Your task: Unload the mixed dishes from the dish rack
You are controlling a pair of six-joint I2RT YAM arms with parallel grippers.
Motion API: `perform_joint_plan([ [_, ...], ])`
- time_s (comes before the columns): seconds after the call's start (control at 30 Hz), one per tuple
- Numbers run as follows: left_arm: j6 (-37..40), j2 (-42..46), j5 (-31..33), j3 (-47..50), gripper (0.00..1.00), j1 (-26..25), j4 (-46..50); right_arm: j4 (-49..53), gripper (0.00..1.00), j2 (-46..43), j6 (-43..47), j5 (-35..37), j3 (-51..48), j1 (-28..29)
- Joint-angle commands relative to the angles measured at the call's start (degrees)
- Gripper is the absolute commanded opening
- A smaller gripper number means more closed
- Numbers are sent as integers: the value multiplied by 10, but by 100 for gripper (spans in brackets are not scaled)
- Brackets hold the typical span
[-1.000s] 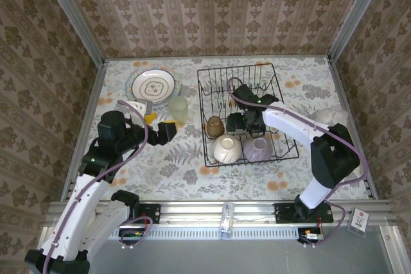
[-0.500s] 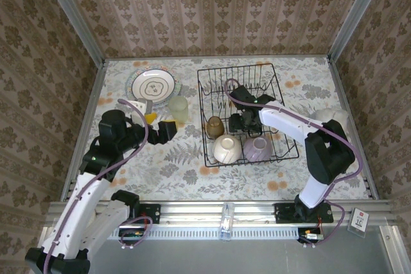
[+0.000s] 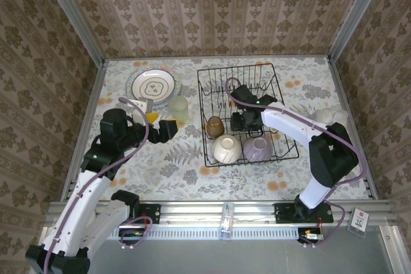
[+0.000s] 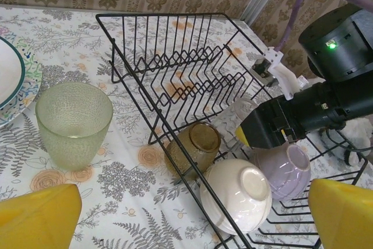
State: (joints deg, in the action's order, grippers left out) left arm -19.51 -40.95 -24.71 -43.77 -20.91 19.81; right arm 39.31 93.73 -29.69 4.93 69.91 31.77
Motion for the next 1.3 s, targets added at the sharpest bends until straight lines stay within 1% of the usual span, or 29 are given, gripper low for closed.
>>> perform_joint_plan([
  [0.0,-23,-4,-15,7,100,4,-26,-1,34,-33,4,-17,-4,-1],
  [0.17,-37,-7,-25,16,100,3,-48,-6,32,-51,-1,-38,-9,-8],
  [0.3,-36,-5,-30,17,100,3,-50,-13,32,-62,-7,-51,-20,-15],
  [0.47,-40,-3,-38,25,100,3,-60,-31,30,-75,-19,-83,-41,-29],
  [0.7,-71,-6,-74,62,100,3,-119,-36,29,-94,-31,-121,-49,-44],
  [0.9,-99,-30,-118,77,100,3,-155,-59,28,-132,-62,-199,-66,-81],
  [0.93,-104,-34,-141,80,100,3,-162,-67,28,-136,-69,-221,-70,-89],
  [1.0,-117,-44,-162,86,100,3,-184,-78,28,-160,-81,-258,-76,-102],
  [1.2,-177,-95,-235,102,97,3,-287,-134,28,-206,-128,-362,-98,-130],
  [1.27,-206,-118,-261,108,95,-2,-341,-164,28,-220,-152,-398,-109,-137],
])
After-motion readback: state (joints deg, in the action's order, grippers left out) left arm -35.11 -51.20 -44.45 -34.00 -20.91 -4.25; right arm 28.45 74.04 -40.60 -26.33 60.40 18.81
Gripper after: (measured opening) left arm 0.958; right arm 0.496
